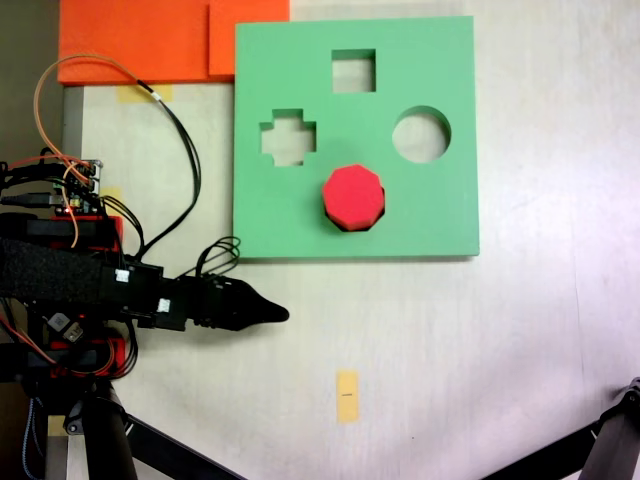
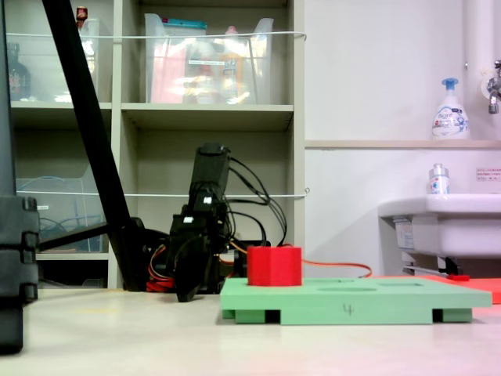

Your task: Put the octagonal pillar block into the corresponding hole

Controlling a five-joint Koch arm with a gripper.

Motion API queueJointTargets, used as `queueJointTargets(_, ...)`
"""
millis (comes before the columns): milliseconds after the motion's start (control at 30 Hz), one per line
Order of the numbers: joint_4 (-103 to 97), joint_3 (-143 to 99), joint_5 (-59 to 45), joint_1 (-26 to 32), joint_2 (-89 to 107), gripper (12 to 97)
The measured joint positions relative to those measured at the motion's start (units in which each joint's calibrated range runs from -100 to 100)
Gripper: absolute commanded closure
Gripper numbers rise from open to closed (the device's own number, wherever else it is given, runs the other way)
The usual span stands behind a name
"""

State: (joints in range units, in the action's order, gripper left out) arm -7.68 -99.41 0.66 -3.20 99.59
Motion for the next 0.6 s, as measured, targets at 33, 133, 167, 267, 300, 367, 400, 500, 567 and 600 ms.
queueJointTargets(33, 0.0, 0.0, 0.0, 0.3, 0.0, 59.2)
queueJointTargets(133, 0.0, 0.0, 0.0, 0.4, 0.0, 59.2)
queueJointTargets(167, 0.0, 0.0, 0.0, 0.4, 0.0, 59.2)
queueJointTargets(267, 0.0, 0.0, 0.0, 0.4, 0.0, 59.2)
queueJointTargets(300, 0.0, 0.0, 0.0, 0.4, 0.0, 59.2)
queueJointTargets(367, 0.0, 0.0, 0.0, 0.4, 0.0, 59.2)
queueJointTargets(400, 0.0, 0.0, 0.0, 0.4, 0.0, 59.2)
queueJointTargets(500, 0.0, 0.0, 0.0, 0.4, 0.0, 59.2)
queueJointTargets(567, 0.0, 0.0, 0.0, 0.4, 0.0, 59.2)
queueJointTargets(600, 0.0, 0.0, 0.0, 0.4, 0.0, 59.2)
